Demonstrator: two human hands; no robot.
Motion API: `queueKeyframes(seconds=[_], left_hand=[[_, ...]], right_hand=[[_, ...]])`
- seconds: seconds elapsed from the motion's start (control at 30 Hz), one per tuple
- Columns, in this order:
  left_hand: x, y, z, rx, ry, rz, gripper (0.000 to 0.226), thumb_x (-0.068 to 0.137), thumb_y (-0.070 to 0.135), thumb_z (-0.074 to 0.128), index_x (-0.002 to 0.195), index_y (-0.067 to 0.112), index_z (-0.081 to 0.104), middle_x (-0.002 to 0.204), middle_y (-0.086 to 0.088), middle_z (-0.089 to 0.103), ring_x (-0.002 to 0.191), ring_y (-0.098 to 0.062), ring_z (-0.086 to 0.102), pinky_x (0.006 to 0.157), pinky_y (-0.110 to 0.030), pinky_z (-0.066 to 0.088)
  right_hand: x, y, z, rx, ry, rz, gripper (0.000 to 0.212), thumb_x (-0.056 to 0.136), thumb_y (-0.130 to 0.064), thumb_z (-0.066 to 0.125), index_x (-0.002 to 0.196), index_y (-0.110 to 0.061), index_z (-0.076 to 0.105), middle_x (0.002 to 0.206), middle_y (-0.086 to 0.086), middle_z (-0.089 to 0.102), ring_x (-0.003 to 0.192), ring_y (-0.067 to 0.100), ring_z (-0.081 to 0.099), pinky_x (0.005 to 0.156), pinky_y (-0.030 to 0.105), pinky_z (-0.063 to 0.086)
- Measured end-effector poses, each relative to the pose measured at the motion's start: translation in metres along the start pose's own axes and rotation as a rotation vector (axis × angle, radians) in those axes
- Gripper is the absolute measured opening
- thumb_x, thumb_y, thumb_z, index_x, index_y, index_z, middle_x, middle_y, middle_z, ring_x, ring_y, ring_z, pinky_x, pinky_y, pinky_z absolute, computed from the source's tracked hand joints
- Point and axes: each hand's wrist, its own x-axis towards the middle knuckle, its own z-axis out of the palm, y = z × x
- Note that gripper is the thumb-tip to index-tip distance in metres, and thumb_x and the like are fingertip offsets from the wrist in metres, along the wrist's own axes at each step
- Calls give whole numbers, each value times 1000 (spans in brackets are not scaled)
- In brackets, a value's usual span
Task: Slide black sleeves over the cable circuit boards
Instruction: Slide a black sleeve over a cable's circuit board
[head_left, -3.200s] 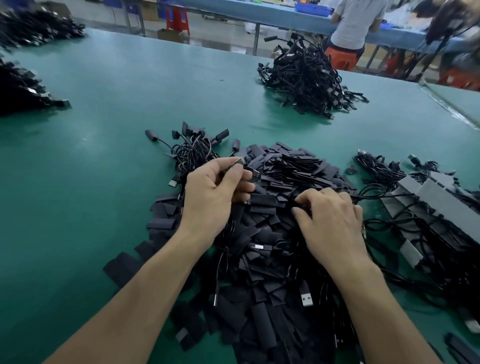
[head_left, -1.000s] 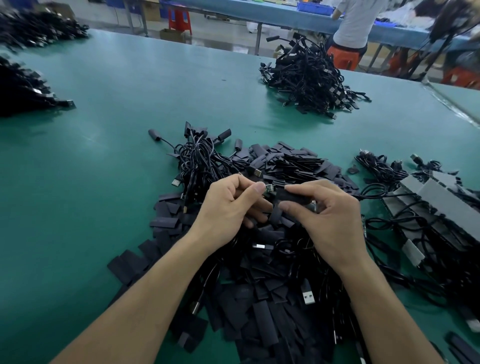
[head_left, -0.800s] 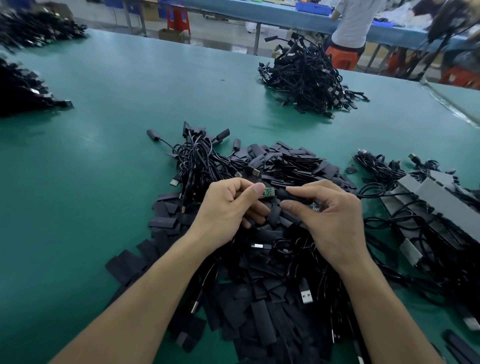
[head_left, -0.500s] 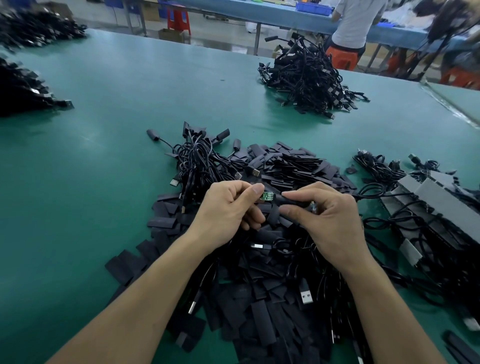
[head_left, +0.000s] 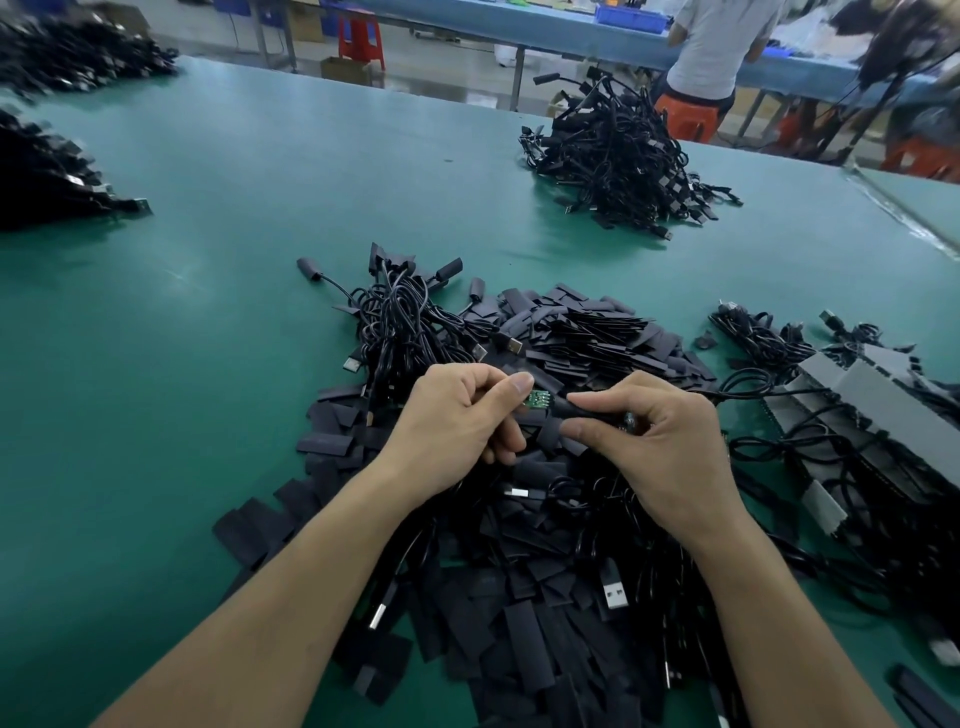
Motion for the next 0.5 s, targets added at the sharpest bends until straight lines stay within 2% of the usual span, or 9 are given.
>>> queueKeyframes(seconds=[0.5], left_hand=[[0,0,1,-4,0,-3,29,99,29,61,74,15,65,57,-5,69,46,-15,63,44,-17,44]], right_hand=[[-2,-1,-1,45,-9,9,27,70,-16,85,95,-22,77,80,-9,66,71,-1,60,65,7,41]])
